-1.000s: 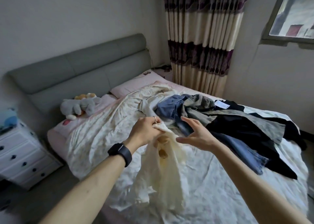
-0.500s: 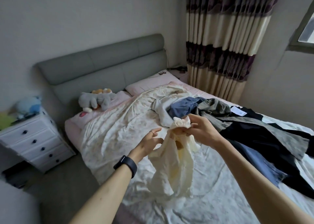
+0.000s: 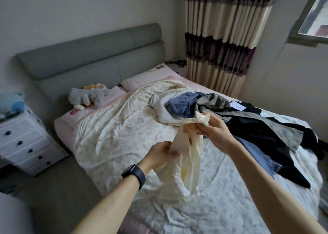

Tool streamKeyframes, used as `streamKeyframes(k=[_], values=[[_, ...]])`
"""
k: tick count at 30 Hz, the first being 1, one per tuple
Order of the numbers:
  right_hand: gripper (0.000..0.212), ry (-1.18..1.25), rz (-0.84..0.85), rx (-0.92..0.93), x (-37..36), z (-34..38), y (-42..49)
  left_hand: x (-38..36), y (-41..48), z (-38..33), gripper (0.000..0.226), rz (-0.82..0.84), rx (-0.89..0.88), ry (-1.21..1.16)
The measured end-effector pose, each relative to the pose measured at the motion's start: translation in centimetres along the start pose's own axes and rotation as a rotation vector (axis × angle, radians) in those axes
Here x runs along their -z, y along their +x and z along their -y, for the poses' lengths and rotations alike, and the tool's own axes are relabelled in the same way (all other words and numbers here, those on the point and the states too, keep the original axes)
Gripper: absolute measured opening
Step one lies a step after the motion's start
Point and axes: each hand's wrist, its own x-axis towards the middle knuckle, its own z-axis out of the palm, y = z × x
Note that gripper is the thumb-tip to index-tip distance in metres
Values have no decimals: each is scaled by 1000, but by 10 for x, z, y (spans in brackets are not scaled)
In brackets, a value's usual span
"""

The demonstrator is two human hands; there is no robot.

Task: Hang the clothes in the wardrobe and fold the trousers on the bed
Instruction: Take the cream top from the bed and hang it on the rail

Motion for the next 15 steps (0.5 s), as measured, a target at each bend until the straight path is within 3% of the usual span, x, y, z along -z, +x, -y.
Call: streamKeyframes(k=[3,6,8,9,11,12,14,15], values=[[18,-106,-72,31,14,-9,-14,15,0,8,19,-189,-77,64],[40,-597,-177,168,24,-34,-37,39,-4,13,19,-337,-77,183],[43,-866,-22,121,19,-60,-56,44,-12,13,25,-383,-145,331],[41,-957,150,-18,14,-72,-65,42,-18,11,28,-384,-225,419],[33,-965,454,-367,6,-96,-74,31,-29,16,33,-365,-415,561],[29,-857,479,-450,2,-104,-76,25,-36,20,34,-347,-471,602],[15,-638,263,-443,-10,-117,-73,15,-50,34,38,-324,-518,642],[28,-621,107,-399,-16,-127,-68,11,-57,41,39,-318,-544,660]])
